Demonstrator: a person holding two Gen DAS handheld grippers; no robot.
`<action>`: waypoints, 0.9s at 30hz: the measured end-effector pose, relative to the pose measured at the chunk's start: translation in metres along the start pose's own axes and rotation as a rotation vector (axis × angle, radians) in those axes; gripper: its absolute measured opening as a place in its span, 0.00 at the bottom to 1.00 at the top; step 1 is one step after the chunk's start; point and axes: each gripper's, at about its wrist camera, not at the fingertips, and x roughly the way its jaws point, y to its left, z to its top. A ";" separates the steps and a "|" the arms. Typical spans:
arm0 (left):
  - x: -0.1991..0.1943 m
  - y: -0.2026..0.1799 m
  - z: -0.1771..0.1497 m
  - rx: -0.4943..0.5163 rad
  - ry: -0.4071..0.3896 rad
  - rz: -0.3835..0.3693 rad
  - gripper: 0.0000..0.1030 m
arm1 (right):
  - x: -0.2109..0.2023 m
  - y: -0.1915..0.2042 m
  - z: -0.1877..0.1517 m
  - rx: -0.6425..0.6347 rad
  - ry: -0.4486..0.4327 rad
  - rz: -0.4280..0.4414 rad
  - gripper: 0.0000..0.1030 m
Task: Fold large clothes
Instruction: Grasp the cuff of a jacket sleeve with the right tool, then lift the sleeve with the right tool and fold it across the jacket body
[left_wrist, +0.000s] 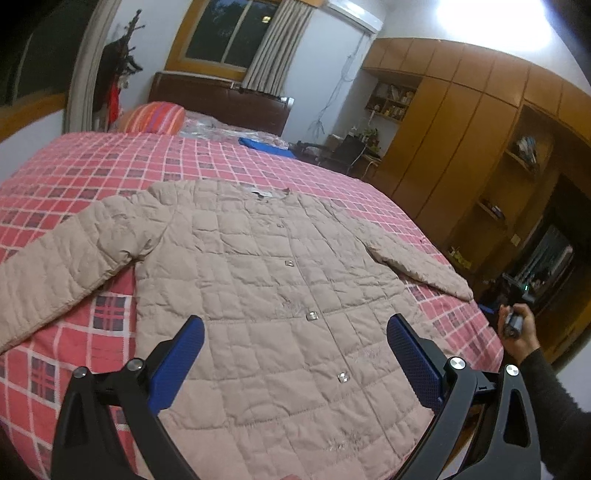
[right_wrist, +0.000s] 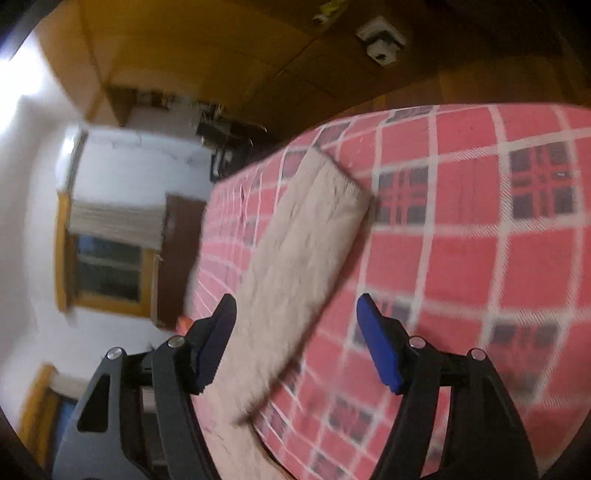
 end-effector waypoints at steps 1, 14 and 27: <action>0.004 0.002 0.002 -0.005 0.003 0.004 0.96 | 0.006 -0.004 0.005 0.016 -0.008 -0.002 0.65; 0.028 0.018 0.010 -0.059 0.056 0.060 0.96 | 0.064 -0.011 0.034 0.028 -0.012 -0.037 0.48; 0.008 0.030 0.014 -0.073 0.065 0.058 0.96 | 0.035 0.069 0.031 -0.214 -0.082 -0.017 0.06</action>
